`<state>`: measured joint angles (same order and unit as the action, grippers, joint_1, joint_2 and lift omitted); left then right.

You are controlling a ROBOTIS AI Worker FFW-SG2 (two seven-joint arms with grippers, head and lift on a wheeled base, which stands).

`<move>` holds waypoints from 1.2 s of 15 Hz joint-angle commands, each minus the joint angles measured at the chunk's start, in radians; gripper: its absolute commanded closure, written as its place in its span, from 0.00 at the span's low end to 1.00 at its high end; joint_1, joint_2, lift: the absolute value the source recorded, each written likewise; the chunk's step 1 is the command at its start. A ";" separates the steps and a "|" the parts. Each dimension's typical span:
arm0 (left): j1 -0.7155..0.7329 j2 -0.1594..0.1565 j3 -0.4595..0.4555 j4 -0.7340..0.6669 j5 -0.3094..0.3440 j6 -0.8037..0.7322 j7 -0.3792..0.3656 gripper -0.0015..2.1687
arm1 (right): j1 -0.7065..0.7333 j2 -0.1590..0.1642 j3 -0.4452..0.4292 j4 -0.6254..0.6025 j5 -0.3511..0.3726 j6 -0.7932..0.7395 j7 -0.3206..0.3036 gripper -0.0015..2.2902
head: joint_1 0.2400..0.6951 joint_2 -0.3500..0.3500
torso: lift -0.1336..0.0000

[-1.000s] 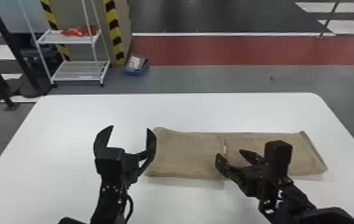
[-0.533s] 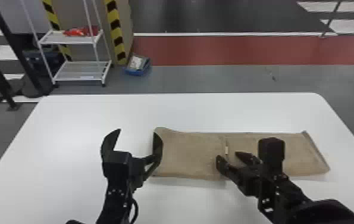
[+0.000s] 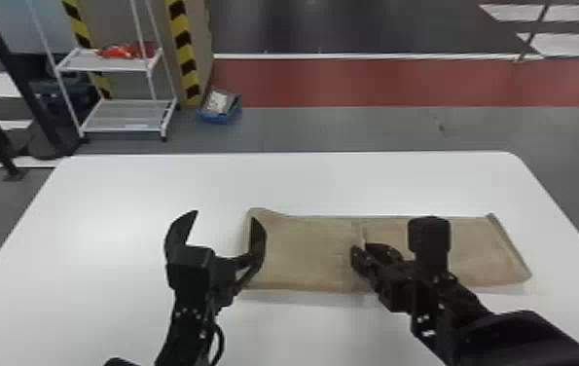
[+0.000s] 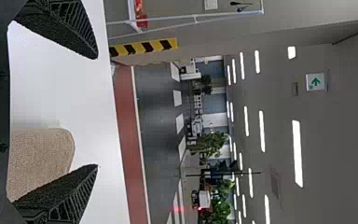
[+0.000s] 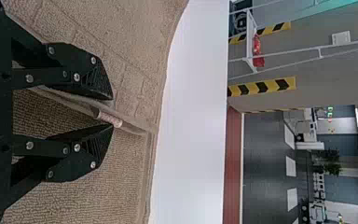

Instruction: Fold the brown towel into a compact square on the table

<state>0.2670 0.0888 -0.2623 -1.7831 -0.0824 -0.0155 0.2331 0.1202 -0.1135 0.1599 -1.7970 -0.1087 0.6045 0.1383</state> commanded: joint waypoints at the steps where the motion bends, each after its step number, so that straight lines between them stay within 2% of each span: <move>1: -0.002 0.003 0.002 0.002 0.000 0.003 0.000 0.02 | -0.022 0.000 0.003 0.019 -0.002 0.021 0.001 0.50 | 1.00 0.51 | 0.15; 2: -0.002 0.005 0.002 0.002 0.000 0.003 0.000 0.02 | -0.022 0.002 0.004 0.019 -0.002 0.021 0.000 0.52 | 1.00 0.51 | 0.15; 3: -0.002 0.005 0.003 0.002 0.001 0.006 0.000 0.02 | -0.022 0.002 0.006 0.019 -0.003 0.021 0.001 0.63 | 1.00 0.51 | 0.15; 4: -0.002 0.006 0.005 0.002 0.001 0.006 0.000 0.02 | -0.022 0.000 0.012 0.016 -0.009 0.021 0.001 0.67 | 1.00 0.52 | 0.15; 6: -0.002 0.006 0.008 0.004 0.001 0.006 0.000 0.02 | -0.010 0.000 0.013 -0.018 -0.017 -0.004 0.001 0.67 | 1.00 0.53 | 0.15; 9: 0.000 0.008 0.008 0.002 0.000 0.006 0.000 0.02 | 0.021 -0.006 -0.014 -0.133 -0.028 -0.001 0.001 0.67 | 1.00 0.54 | 0.15; 11: 0.000 0.006 0.011 0.001 0.000 0.003 0.003 0.02 | 0.055 -0.020 -0.091 -0.239 -0.062 0.024 0.011 0.67 | 1.00 0.54 | 0.15; 13: 0.006 0.008 0.017 -0.007 0.001 -0.007 0.011 0.02 | 0.105 -0.051 -0.255 -0.321 -0.126 0.027 0.020 0.67 | 1.00 0.51 | 0.15; 15: 0.012 0.009 0.031 -0.013 0.003 -0.028 0.008 0.02 | 0.137 -0.081 -0.434 -0.298 -0.216 0.027 0.043 0.67 | 1.00 0.41 | 0.15; 16: 0.012 0.012 0.035 -0.012 0.004 -0.034 0.005 0.02 | 0.131 -0.084 -0.487 -0.252 -0.206 0.036 0.083 0.67 | 1.00 0.35 | 0.15; 18: 0.011 0.011 0.032 -0.010 0.007 -0.031 0.003 0.02 | 0.091 -0.092 -0.467 -0.162 -0.123 0.064 0.138 0.67 | 1.00 0.26 | 0.15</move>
<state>0.2786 0.1006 -0.2285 -1.7947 -0.0766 -0.0479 0.2362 0.2372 -0.2021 -0.3102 -2.0206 -0.2840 0.6515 0.2605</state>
